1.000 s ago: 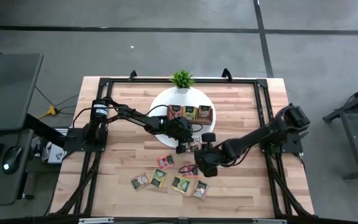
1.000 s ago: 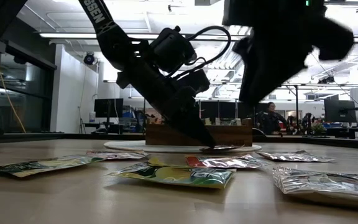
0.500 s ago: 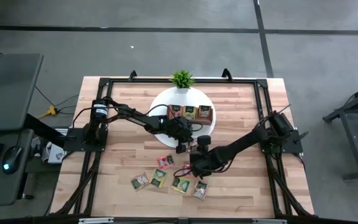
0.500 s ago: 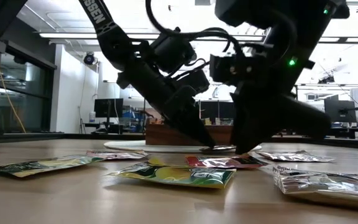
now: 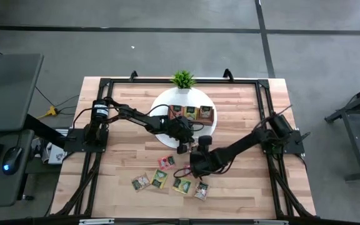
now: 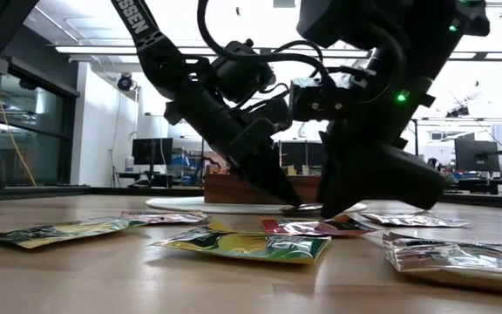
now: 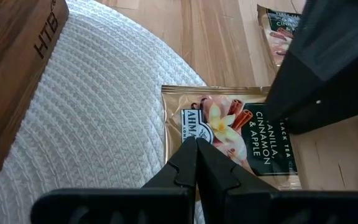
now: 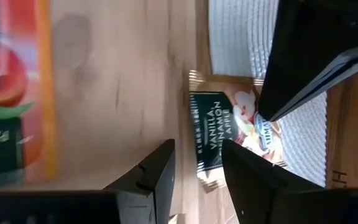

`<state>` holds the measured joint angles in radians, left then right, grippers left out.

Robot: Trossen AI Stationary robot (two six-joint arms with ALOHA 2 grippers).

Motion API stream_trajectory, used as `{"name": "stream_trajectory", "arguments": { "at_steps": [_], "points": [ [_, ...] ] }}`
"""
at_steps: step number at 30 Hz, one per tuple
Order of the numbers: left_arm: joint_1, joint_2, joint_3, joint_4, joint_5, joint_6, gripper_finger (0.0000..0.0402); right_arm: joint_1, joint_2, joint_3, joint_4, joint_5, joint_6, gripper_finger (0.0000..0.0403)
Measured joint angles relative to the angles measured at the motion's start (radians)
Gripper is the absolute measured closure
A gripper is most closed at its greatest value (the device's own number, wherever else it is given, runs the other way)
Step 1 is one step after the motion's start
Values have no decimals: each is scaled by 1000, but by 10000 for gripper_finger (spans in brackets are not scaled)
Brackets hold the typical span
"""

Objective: Pick & Place Tea
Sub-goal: Put the brown tea bag into the right section of the wooden organizer

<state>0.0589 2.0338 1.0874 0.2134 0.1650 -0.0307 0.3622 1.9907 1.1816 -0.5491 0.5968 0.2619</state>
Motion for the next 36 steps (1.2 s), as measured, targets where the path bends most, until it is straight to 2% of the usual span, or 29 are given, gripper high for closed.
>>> {"name": "stream_trajectory", "arguments": {
  "at_steps": [12, 15, 20, 29, 36],
  "points": [
    [0, 1, -1, -1, 6, 0, 401, -49, 0, 0, -4, -25, 3, 281],
    [0, 1, -1, -1, 8, 0, 402, -48, 0, 0, -5, -47, 32, 311],
    [-1, 1, -1, -2, 13, -1, 402, -41, 1, 0, 1, -107, 53, 391],
    [0, 1, -1, 5, 30, -1, 402, -29, -1, 25, -28, -133, 145, 399],
    [-1, 3, 9, 10, 59, 1, 402, -28, 0, 58, -63, -150, 150, 402]
  ]
}}
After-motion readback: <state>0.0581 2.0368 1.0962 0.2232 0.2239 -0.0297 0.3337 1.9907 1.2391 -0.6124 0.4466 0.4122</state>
